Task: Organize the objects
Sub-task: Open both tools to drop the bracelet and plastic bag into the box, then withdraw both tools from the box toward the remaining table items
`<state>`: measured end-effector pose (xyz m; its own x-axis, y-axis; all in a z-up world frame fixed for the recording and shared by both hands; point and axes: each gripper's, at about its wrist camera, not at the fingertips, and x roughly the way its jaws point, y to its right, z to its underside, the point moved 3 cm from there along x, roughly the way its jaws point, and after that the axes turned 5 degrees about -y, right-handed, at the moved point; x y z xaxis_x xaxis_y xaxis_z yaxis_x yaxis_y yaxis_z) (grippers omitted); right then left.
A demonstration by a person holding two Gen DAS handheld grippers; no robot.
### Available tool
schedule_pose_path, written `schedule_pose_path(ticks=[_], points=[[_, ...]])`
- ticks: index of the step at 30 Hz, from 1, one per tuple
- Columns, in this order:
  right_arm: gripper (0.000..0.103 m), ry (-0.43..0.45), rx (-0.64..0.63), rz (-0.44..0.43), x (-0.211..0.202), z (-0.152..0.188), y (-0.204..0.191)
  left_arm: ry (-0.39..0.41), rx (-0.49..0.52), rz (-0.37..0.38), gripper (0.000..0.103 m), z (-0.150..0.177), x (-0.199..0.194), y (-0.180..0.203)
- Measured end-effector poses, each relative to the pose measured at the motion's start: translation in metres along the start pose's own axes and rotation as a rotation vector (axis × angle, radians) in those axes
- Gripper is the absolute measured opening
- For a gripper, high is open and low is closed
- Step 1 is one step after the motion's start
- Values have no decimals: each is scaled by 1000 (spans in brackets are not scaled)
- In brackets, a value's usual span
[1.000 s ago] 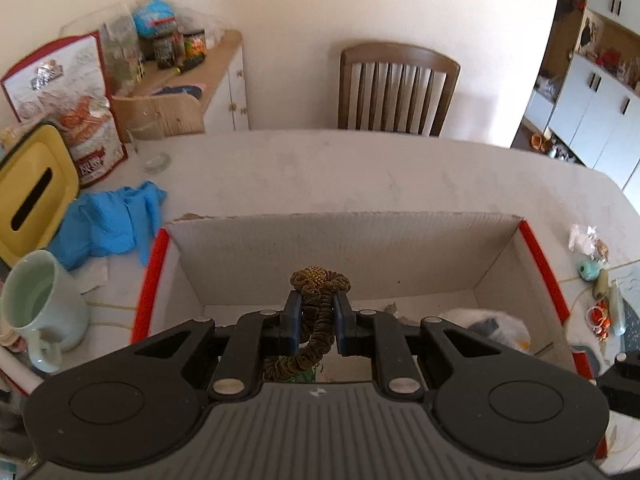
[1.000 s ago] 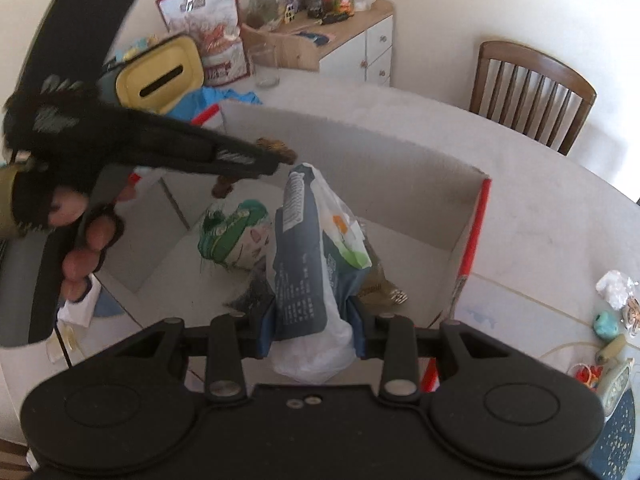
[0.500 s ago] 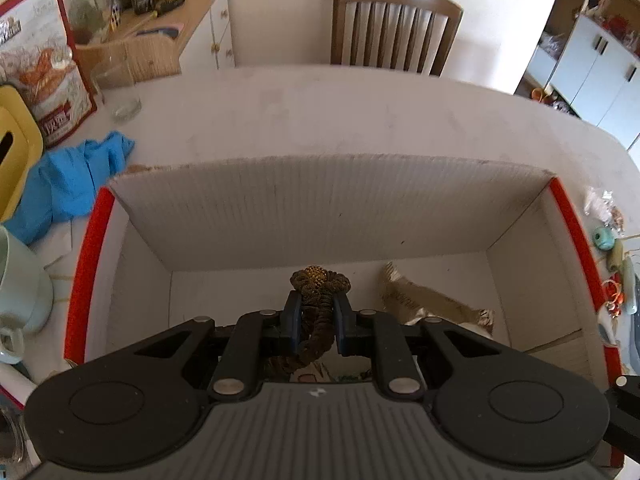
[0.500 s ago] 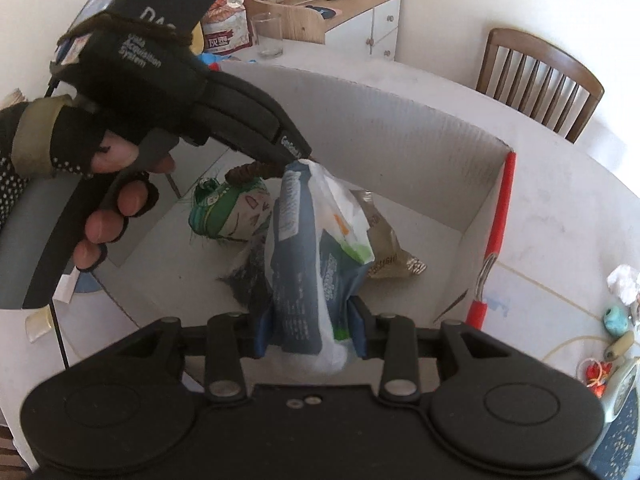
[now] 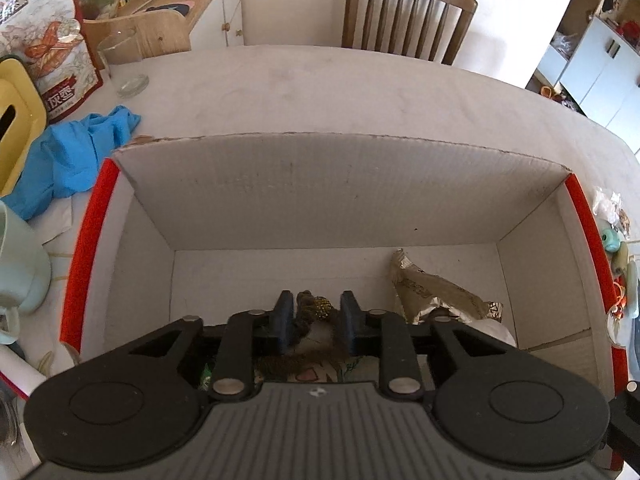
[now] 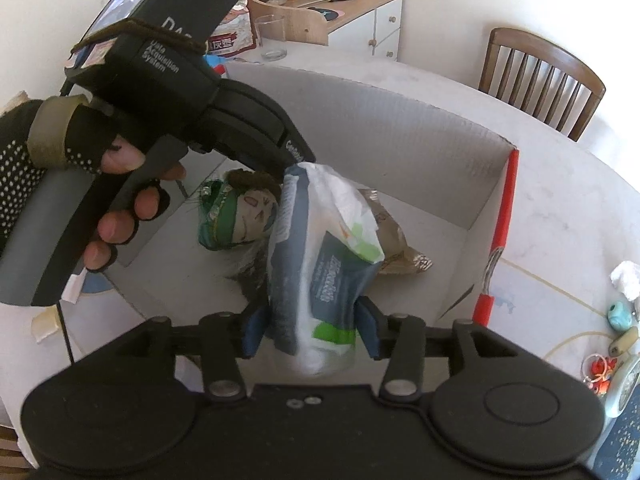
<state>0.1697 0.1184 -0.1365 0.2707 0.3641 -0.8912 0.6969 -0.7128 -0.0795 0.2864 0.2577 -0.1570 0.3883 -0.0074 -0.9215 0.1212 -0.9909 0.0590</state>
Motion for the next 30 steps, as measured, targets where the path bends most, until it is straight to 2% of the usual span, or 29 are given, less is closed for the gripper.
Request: schedule_pose_path(ticks=[2,3,4,5,6,13,20,25,30], points=[[56,6,1,-3,-3,0,0,10,-5,-2,33,0,-3,-1],[60,11,3,-5,-5,0,0,18,-8,-3,39,1,-6,-2],[61,18,5,-8,-6,0,0,27,-11,-5,45,1,-9,-3],[62,25,7,-9,-8,0,0,39,-14,-9,55,1,-12,-3],[62,30,9,-9,-10,-1,0,53,-15,-13,60,2,-15,-4],[62,68,33,-32,-29,0,4,107,2,-15,61,4,-37,-3],[69,110,69,-55,-53,6,11,153,25,0,61,12,-61,3],[73,142,76,-64,-69,10,13,189,34,19,69,18,-81,10],[83,188,80,-95,-87,11,12,225,61,33,76,28,-100,18]])
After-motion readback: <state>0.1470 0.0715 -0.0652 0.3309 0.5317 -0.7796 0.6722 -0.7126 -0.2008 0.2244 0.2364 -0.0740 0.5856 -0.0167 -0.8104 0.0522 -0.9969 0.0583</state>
